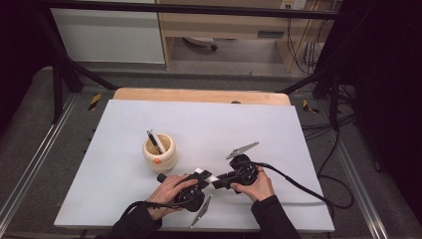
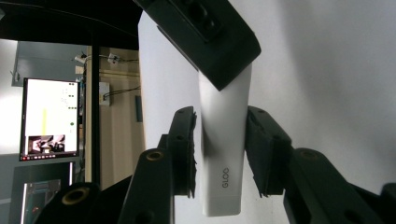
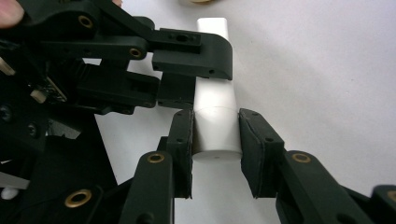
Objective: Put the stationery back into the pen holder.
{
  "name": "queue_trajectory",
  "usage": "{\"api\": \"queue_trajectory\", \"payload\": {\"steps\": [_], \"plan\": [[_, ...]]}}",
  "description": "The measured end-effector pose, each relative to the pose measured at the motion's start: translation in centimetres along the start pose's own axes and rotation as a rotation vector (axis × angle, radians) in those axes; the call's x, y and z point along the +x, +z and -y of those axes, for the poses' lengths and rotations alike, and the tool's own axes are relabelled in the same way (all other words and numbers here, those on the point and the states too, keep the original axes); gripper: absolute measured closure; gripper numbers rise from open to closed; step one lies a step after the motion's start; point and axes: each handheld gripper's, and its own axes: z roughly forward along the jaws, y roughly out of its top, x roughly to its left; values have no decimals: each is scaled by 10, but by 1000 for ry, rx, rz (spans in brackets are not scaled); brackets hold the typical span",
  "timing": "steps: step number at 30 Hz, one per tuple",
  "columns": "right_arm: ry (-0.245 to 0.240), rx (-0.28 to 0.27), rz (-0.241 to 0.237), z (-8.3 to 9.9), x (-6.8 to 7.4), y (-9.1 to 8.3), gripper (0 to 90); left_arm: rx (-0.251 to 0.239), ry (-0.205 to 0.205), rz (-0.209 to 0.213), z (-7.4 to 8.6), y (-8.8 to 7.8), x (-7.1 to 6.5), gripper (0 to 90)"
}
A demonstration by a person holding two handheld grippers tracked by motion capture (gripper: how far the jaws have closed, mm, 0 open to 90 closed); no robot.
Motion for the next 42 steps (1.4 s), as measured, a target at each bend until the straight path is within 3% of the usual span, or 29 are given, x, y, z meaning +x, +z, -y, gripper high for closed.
{"api": "queue_trajectory", "payload": {"steps": [18, 36, 40, 42], "plan": [[1, 9, -11, 0, 0, 2, 672, 22, 58, -5, -1, 0, -2, 694], [-20, -48, 2, 2, 2, -9, 605, 26, -18, 19, 2, -2, 0, 698], [-18, -77, 23, 2, 1, -16, 540, 42, -34, 24, 4, -4, 2, 698], [-25, -101, 44, 3, -1, -20, 488, 31, -68, 27, 6, -3, 2, 698]]}}
